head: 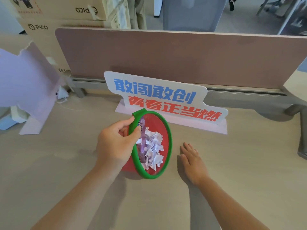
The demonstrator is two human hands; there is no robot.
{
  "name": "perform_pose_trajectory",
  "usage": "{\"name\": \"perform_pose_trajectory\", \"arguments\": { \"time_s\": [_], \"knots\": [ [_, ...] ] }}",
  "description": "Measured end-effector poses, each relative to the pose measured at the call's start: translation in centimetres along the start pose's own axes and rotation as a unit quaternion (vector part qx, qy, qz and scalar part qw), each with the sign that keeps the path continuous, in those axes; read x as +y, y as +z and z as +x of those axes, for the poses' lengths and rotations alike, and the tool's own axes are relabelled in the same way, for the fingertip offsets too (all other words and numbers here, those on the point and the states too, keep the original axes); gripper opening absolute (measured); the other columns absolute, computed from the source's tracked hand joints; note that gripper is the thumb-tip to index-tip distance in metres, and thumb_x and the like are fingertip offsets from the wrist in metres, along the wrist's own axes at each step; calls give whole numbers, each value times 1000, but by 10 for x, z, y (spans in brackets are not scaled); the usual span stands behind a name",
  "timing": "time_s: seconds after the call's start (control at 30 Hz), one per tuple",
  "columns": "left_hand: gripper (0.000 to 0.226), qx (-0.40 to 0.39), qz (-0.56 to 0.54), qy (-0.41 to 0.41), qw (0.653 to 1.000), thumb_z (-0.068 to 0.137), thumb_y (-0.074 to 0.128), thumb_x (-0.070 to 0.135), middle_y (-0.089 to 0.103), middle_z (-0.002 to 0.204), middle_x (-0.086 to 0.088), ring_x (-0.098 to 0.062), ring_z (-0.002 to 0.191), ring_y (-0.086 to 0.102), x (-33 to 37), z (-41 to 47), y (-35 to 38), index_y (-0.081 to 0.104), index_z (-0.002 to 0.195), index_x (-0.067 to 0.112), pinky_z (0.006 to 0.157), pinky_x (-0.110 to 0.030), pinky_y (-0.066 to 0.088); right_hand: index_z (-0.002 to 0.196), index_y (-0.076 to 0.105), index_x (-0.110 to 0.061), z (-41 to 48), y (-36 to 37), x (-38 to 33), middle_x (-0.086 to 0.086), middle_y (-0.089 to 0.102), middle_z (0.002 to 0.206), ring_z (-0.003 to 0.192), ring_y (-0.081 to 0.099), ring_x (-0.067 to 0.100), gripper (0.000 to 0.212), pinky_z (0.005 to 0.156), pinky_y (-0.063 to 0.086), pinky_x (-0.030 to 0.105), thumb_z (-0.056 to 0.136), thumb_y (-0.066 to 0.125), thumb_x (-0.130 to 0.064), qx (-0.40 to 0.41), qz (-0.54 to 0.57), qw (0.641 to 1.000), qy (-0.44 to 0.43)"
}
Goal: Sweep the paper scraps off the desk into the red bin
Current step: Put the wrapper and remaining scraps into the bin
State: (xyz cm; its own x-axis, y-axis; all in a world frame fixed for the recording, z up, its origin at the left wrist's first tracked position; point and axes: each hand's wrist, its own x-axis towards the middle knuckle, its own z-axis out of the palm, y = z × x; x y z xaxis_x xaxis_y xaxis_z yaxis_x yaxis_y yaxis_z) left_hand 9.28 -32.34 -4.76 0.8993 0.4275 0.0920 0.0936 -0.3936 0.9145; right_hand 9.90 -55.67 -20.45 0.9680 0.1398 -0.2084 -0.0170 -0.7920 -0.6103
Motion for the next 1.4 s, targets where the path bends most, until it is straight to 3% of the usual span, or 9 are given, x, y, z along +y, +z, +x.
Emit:
{"name": "perform_pose_trajectory", "arguments": {
  "time_s": [0.17,0.27,0.33,0.4,0.6,0.73,0.9,1.23,1.4],
  "knots": [
    [32,-34,27,37,998,73,76,18,56,57,-11,-5,50,40,5,-11,9,71,104,23,56,-15,43,123,58,-14,-25,-30,8,-1,58,124,109,52,9,31,91,34,18,92,51,-13,115,243,958,100],
    [33,-49,44,52,997,73,76,19,48,52,4,-6,49,40,7,-17,13,70,105,23,54,-11,39,117,61,-14,-38,-38,29,3,61,112,98,59,18,33,84,40,23,85,61,-6,137,205,960,133],
    [33,-55,47,57,996,73,76,20,45,52,7,-6,49,40,8,-20,15,70,104,23,55,-12,39,111,63,-16,-46,-36,37,5,61,105,92,61,18,34,76,41,12,79,68,-8,100,155,973,139],
    [32,-60,48,63,995,72,76,20,45,51,7,-7,50,40,9,-23,16,71,104,24,55,-12,39,110,63,-18,-47,-35,38,4,57,100,90,60,18,37,69,38,5,75,73,-12,77,130,979,136],
    [32,-57,45,55,996,72,76,20,45,53,4,-8,50,37,10,-24,16,71,103,25,57,-19,40,130,43,-24,-28,-20,0,-3,34,115,91,48,14,70,80,38,24,70,78,-33,41,91,983,151],
    [32,-48,42,40,997,72,77,18,47,54,5,-6,51,38,11,-18,11,71,102,24,58,-18,41,114,52,-14,-7,-6,-19,5,39,113,89,57,29,47,74,45,30,75,74,-27,76,73,981,163],
    [32,-47,30,22,998,74,76,18,67,71,-19,-12,59,49,11,-12,5,70,105,22,66,-35,53,95,62,-6,0,1,-15,10,51,101,83,57,32,11,69,43,31,85,57,-9,112,62,981,145],
    [33,-49,19,6,999,73,76,21,67,71,-17,-15,59,51,11,-13,0,70,105,26,67,-43,56,72,47,-13,9,-8,-12,8,46,83,73,41,22,16,61,28,26,86,45,-4,18,-63,990,125],
    [32,-55,13,3,998,74,75,24,69,72,-15,-33,66,61,8,-14,-5,69,106,27,68,-47,57,61,51,-14,6,-29,-31,6,54,66,67,50,26,25,58,35,27,84,51,-4,90,70,977,180]
  ]
}}
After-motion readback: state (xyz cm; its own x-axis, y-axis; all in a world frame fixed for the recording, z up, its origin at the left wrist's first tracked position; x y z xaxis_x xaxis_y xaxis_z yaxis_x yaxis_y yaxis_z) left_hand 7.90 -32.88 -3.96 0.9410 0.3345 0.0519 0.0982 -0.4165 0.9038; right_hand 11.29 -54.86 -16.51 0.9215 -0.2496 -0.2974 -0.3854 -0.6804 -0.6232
